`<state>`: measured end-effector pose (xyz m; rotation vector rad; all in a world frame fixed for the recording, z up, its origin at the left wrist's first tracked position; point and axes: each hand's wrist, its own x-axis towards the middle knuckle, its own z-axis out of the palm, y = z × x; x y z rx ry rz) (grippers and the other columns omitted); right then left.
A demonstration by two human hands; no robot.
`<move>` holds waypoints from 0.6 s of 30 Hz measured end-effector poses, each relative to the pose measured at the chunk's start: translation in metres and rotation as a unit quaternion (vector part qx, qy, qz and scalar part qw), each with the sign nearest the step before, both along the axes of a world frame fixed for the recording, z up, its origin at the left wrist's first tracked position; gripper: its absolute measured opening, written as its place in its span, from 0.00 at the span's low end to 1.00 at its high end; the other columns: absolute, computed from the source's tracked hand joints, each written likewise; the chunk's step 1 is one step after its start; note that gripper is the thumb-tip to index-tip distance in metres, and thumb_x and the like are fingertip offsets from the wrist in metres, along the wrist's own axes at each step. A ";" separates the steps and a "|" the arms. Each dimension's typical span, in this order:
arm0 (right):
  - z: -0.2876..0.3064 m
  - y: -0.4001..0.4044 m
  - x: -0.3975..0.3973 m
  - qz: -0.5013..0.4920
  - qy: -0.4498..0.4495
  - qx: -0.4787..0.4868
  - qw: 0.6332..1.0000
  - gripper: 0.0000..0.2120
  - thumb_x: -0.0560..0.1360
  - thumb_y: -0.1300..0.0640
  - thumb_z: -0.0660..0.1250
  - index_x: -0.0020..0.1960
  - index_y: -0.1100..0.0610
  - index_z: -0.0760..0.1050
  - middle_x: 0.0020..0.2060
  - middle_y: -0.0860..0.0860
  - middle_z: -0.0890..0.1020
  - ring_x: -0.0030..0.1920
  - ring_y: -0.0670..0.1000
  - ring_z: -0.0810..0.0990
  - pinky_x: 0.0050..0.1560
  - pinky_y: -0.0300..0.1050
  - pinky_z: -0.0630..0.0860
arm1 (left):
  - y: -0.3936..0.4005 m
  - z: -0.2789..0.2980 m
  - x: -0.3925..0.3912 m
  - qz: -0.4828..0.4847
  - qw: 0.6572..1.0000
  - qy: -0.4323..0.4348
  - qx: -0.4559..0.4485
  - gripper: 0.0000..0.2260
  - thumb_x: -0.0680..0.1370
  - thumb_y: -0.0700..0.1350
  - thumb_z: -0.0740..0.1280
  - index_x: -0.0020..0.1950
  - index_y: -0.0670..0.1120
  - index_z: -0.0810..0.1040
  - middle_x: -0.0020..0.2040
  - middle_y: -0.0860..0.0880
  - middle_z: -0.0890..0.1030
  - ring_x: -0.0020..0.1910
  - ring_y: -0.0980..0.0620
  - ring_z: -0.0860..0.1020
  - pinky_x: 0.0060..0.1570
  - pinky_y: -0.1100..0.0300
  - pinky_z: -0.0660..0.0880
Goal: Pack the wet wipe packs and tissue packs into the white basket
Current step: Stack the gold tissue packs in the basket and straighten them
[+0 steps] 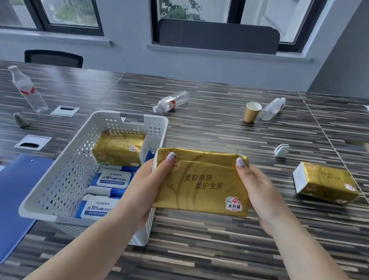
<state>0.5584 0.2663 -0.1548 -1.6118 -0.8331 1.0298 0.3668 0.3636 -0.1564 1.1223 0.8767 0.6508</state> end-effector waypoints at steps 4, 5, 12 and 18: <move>0.009 0.006 -0.001 0.063 0.069 -0.027 0.995 0.26 0.63 0.36 0.63 0.57 0.48 0.76 0.51 0.51 0.84 0.52 0.53 0.83 0.54 0.52 0.79 | 0.010 0.001 -0.009 -0.028 0.998 0.012 -0.049 0.24 0.69 0.60 0.66 0.59 0.48 0.79 0.53 0.48 0.85 0.55 0.47 0.82 0.58 0.46 0.76; 0.011 0.008 0.000 0.082 0.075 -0.030 0.993 0.26 0.62 0.38 0.66 0.57 0.48 0.75 0.52 0.50 0.85 0.53 0.52 0.83 0.57 0.52 0.78 | 0.013 0.002 -0.013 -0.049 0.997 0.008 -0.054 0.23 0.71 0.60 0.65 0.60 0.48 0.78 0.55 0.48 0.85 0.56 0.47 0.82 0.58 0.47 0.76; 0.012 0.022 -0.007 0.120 0.053 -0.024 0.991 0.32 0.57 0.42 0.73 0.59 0.51 0.75 0.53 0.50 0.85 0.53 0.51 0.84 0.56 0.50 0.79 | 0.029 0.006 -0.043 -0.119 0.992 -0.025 -0.017 0.20 0.72 0.44 0.67 0.63 0.40 0.75 0.57 0.42 0.83 0.55 0.46 0.82 0.51 0.54 0.80; 0.014 0.042 -0.022 0.123 0.060 0.014 0.990 0.24 0.60 0.47 0.72 0.54 0.51 0.77 0.48 0.49 0.86 0.48 0.49 0.85 0.47 0.44 0.81 | 0.037 -0.001 -0.061 -0.069 0.996 -0.062 0.006 0.17 0.73 0.44 0.65 0.60 0.41 0.77 0.53 0.43 0.84 0.49 0.49 0.83 0.44 0.59 0.80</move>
